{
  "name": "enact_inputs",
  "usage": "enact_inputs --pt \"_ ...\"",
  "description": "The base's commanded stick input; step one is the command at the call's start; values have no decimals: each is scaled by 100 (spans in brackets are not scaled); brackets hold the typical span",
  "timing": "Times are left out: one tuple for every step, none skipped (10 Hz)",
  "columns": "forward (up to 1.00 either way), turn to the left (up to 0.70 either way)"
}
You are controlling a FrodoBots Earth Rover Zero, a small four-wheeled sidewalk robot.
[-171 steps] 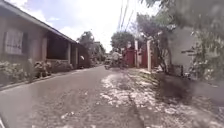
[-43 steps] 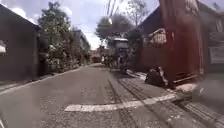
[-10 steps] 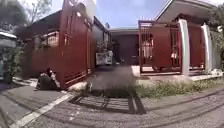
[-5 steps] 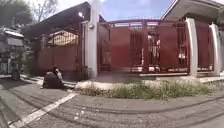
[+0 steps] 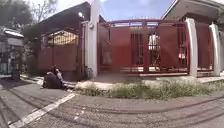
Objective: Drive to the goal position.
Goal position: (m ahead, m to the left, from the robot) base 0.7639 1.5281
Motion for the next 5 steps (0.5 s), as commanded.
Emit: enact_inputs --pt "70 27" --pt "70 27" --pt "70 27" --pt "70 27" --pt "70 27"
